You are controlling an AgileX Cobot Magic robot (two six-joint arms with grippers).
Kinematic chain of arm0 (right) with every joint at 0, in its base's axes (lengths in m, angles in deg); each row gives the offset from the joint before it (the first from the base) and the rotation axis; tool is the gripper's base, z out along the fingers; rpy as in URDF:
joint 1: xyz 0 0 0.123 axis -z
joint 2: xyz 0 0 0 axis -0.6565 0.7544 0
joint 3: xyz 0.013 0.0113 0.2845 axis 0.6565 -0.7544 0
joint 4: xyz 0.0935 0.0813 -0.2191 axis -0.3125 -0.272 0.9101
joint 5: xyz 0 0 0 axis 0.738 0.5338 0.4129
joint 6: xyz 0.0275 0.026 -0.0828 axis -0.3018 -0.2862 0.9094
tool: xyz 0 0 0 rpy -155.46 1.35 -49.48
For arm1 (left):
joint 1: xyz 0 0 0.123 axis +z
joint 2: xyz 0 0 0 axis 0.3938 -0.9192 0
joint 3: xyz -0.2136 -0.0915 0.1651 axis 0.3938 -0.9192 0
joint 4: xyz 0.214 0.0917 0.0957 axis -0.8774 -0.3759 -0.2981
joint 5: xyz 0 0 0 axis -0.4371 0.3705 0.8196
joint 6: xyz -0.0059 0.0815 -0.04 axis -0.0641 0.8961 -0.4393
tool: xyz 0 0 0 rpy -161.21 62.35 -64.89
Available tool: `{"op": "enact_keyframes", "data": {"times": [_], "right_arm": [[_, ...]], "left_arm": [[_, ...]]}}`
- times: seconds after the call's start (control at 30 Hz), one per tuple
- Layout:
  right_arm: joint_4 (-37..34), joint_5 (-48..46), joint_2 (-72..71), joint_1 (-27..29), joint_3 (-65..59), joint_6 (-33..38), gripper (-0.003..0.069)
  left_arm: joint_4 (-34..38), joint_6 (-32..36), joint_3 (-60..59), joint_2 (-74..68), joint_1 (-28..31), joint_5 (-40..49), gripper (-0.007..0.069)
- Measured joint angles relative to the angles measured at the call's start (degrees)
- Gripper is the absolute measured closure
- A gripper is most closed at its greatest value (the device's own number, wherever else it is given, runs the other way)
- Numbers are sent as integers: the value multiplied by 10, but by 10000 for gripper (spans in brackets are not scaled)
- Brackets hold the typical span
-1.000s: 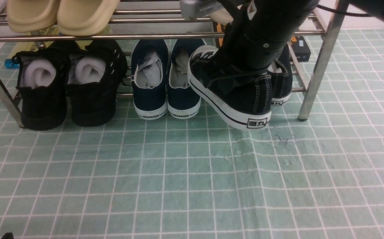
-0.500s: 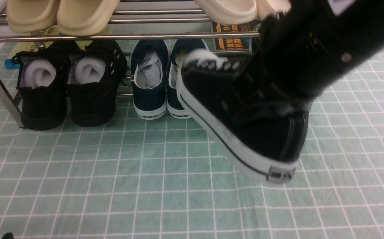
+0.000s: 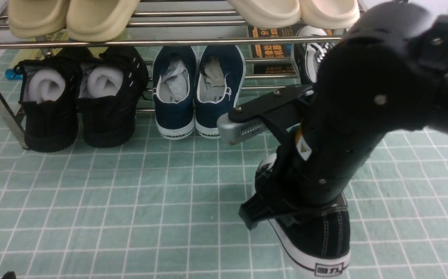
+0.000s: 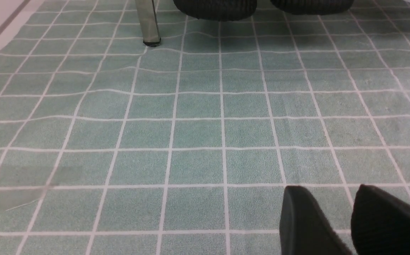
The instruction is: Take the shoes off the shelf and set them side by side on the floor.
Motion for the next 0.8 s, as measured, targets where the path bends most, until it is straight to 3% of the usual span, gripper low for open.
{"op": "enact_keyframes", "data": {"times": [0.8], "right_arm": [[74, 166, 74, 0, 0, -109, 631]], "left_arm": [[0, 0, 0, 0, 0, 0, 383]]}}
